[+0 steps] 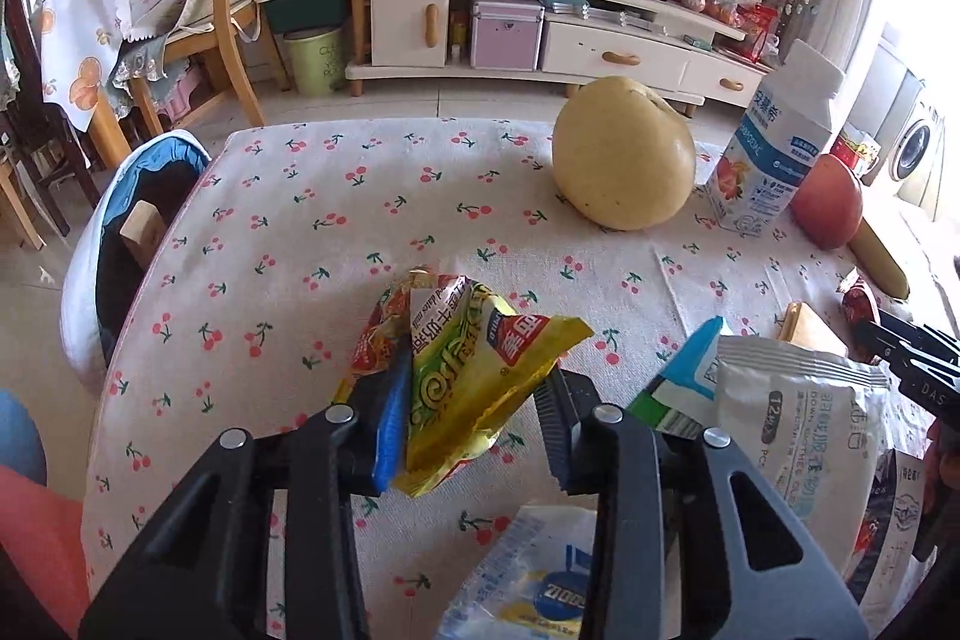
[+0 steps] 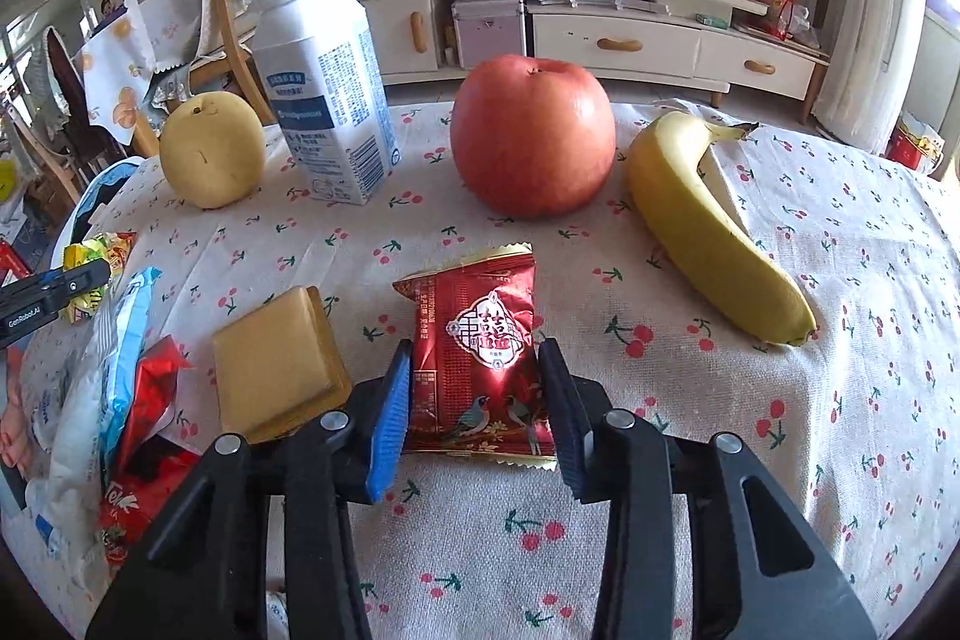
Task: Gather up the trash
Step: 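Grasp the yellow snack bag with the left tool while the right tool grasps the red snack packet, then carry both wrappers to the pink bucket and open both tools over it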
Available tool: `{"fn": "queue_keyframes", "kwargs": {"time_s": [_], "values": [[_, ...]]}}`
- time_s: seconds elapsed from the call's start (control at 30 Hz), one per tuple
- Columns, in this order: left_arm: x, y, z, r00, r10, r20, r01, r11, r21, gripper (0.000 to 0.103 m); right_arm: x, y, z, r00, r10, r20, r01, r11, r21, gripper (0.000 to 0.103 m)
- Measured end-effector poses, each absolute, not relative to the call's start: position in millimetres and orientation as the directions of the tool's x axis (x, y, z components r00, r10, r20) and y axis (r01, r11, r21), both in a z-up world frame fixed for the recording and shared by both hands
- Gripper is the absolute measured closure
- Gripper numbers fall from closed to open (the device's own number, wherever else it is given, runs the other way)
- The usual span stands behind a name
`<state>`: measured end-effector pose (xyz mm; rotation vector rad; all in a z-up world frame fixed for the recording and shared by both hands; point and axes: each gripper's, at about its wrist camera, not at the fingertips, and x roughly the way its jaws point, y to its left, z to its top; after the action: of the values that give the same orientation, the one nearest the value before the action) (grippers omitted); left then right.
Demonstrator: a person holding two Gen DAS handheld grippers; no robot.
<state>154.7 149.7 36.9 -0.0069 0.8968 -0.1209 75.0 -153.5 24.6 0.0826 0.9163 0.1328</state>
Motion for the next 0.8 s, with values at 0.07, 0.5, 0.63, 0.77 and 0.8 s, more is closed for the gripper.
{"fn": "queue_keyframes", "kwargs": {"time_s": [0.07, 0.5, 0.63, 0.77, 0.8], "values": [[144.7, 147.3, 37.5, 0.616, -0.123, -0.778, 0.108, 0.992, -0.072, 0.066, 68.8, -151.7, 26.2, 0.599, 0.168, -0.783, -0.089, 0.986, 0.143, 0.061], [66.7, 153.4, 43.1, 0.625, -0.240, -0.743, 0.104, 0.969, -0.225, 0.069, 17.5, -160.7, 71.6, 0.661, 0.243, -0.710, -0.067, 0.961, 0.267, 0.062], [37.7, 162.2, 44.3, 0.642, -0.260, -0.721, 0.080, 0.958, -0.274, 0.069, -2.4, -157.7, 83.9, 0.689, 0.227, -0.688, -0.059, 0.964, 0.259, 0.062], [12.8, 176.3, 44.7, 0.665, -0.272, -0.696, 0.051, 0.946, -0.321, 0.069, -27.5, -150.6, 91.5, 0.712, 0.211, -0.670, -0.048, 0.966, 0.252, 0.062], [7.6, 181.2, 44.9, 0.672, -0.277, -0.687, 0.042, 0.940, -0.338, 0.069, -34.5, -149.2, 93.1, 0.717, 0.207, -0.666, -0.046, 0.967, 0.251, 0.062]]}}
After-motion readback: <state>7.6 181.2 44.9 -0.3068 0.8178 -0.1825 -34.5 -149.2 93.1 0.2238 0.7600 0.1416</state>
